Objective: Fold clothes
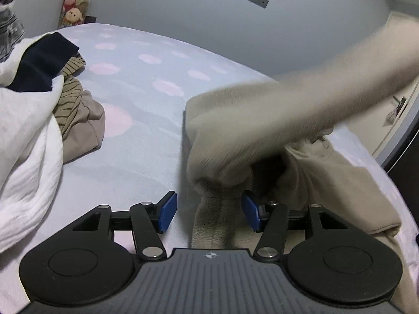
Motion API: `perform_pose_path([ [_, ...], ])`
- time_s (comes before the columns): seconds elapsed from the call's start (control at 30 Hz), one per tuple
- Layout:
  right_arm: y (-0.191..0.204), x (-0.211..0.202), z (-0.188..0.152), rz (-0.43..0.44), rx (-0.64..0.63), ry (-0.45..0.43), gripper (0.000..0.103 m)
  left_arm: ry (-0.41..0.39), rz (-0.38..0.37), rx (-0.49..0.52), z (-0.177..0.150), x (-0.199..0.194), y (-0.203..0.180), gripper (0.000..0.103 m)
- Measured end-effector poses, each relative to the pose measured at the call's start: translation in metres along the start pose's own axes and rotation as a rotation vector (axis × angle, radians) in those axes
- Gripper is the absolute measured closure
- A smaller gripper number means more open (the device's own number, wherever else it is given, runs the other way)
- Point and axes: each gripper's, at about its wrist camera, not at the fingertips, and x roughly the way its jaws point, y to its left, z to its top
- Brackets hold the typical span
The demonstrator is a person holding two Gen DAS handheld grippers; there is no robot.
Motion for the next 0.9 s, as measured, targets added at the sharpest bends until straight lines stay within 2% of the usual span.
perform_pose_path([
  [0.07, -0.006, 0.001, 0.008, -0.014, -0.020, -0.002, 0.091, 0.010, -0.002, 0.016, -0.001, 0.005, -0.003, 0.051],
  [0.1, -0.013, 0.002, 0.009, -0.026, -0.028, 0.001, 0.091, 0.016, -0.008, 0.023, -0.002, 0.008, -0.004, 0.060],
  [0.13, -0.022, 0.002, 0.008, -0.042, -0.034, 0.005, 0.091, 0.029, -0.001, 0.023, -0.003, 0.010, -0.003, 0.078],
  [0.2, -0.048, 0.003, 0.000, -0.086, -0.022, 0.019, 0.091, 0.054, 0.030, 0.016, -0.005, 0.015, 0.000, 0.083],
  [0.3, -0.100, 0.006, -0.025, -0.173, 0.031, 0.058, 0.092, 0.072, 0.024, -0.034, -0.008, 0.018, 0.012, 0.084],
  [0.43, -0.177, 0.027, -0.083, -0.314, 0.136, 0.164, 0.093, 0.084, 0.048, -0.003, -0.010, 0.020, 0.010, 0.084],
  [0.57, -0.236, 0.057, -0.141, -0.396, 0.277, 0.264, 0.093, 0.102, 0.053, 0.005, -0.011, 0.022, 0.010, 0.084],
  [0.73, -0.258, 0.080, -0.190, -0.432, 0.301, 0.329, 0.093, 0.112, 0.055, 0.020, -0.011, 0.028, 0.012, 0.084],
  [0.83, -0.259, 0.082, -0.197, -0.432, 0.291, 0.331, 0.092, 0.113, 0.053, 0.024, -0.012, 0.029, 0.012, 0.083],
  [0.9, -0.257, 0.089, -0.189, -0.436, 0.289, 0.347, 0.092, 0.115, 0.052, 0.024, -0.012, 0.028, 0.011, 0.083],
])
